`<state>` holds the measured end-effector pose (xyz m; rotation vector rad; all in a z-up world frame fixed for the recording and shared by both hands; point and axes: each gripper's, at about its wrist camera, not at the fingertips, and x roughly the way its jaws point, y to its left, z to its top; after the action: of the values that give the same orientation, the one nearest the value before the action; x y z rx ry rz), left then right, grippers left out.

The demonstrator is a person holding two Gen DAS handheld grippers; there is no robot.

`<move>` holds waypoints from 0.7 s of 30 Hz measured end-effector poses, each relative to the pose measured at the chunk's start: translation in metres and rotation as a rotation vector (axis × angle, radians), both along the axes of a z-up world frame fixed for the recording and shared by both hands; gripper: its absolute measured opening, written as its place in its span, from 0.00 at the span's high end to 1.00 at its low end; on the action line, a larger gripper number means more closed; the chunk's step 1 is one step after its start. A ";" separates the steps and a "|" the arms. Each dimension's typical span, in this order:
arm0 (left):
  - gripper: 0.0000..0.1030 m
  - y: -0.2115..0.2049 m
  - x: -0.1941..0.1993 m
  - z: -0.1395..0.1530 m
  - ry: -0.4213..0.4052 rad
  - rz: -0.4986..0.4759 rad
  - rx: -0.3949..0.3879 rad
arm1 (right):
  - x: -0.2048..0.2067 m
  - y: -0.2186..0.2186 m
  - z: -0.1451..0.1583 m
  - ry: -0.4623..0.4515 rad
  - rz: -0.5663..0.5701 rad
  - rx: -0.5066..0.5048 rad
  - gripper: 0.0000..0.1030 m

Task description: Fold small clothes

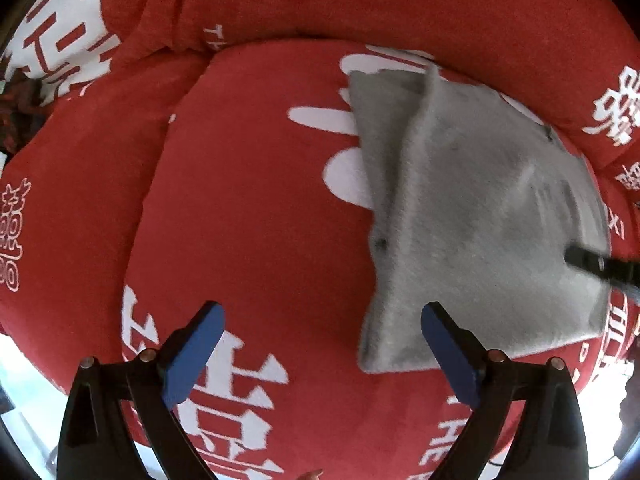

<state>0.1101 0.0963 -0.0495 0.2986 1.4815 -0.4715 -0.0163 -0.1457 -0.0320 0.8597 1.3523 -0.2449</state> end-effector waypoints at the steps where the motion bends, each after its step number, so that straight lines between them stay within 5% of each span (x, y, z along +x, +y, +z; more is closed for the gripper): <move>1: 0.04 0.003 0.004 -0.001 -0.002 0.007 -0.009 | 0.022 0.007 -0.001 -0.028 0.021 0.003 0.94; 5: 0.04 0.015 0.014 -0.009 -0.004 0.030 -0.024 | 0.090 0.030 -0.013 -0.104 0.075 0.013 0.94; 10: 0.04 0.031 0.030 -0.019 0.005 0.076 -0.014 | 0.147 0.050 -0.043 -0.091 0.099 -0.020 0.94; 14: 0.04 0.045 0.038 -0.027 0.013 0.098 -0.005 | 0.166 0.074 -0.064 -0.053 0.194 -0.080 0.94; 21: 0.04 0.047 0.037 -0.029 0.054 0.065 -0.013 | 0.174 0.112 -0.050 -0.035 0.381 -0.215 0.90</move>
<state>0.1471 0.1430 -0.0783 0.2281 1.5361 -0.4394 0.1578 -0.0335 -0.0818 0.4144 1.3993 -0.0756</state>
